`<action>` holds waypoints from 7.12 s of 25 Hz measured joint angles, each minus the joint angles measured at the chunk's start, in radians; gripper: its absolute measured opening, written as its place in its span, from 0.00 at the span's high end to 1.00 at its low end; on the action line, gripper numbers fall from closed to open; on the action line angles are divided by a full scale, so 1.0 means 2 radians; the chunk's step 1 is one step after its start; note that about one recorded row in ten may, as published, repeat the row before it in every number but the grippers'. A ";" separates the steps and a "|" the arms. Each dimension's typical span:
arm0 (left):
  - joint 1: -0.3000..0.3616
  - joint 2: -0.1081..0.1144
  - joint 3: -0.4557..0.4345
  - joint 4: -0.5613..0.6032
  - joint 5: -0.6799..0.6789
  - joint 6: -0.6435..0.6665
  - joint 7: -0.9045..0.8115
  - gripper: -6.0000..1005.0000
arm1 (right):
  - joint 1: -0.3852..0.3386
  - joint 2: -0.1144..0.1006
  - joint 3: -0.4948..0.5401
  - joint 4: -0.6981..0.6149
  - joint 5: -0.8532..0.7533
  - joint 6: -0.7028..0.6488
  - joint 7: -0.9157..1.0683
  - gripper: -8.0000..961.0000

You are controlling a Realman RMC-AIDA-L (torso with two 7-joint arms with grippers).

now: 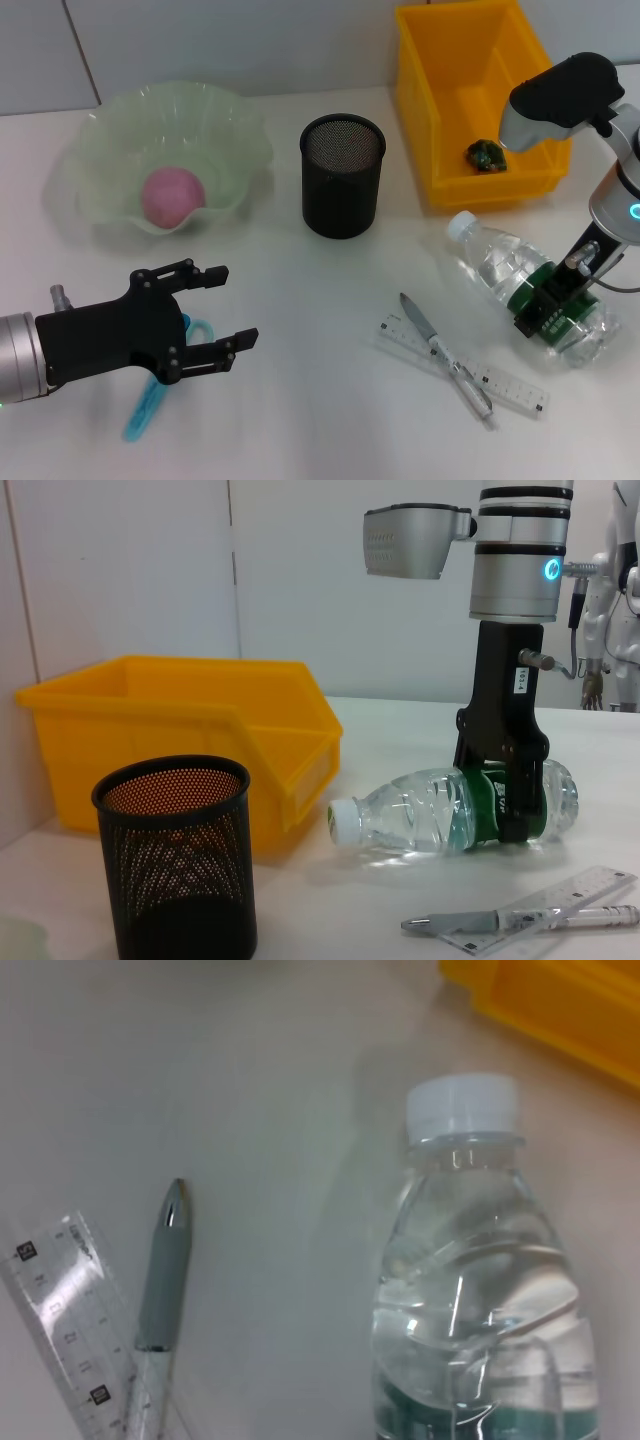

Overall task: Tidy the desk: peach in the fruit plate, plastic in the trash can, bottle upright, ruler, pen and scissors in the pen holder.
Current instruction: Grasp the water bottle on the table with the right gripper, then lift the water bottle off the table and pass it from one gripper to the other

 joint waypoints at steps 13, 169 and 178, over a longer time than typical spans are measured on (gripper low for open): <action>0.000 0.000 0.001 0.000 0.000 0.000 0.000 0.21 | -0.006 0.000 -0.005 -0.006 0.000 0.000 -0.006 0.19; -0.078 -0.002 -0.145 -0.133 -0.136 0.150 -0.052 0.49 | -0.057 0.005 -0.031 0.265 0.722 0.113 -0.753 0.15; -0.076 -0.002 -0.147 -0.135 -0.139 0.154 -0.059 0.56 | -0.057 0.005 -0.031 0.265 0.722 0.112 -0.757 0.15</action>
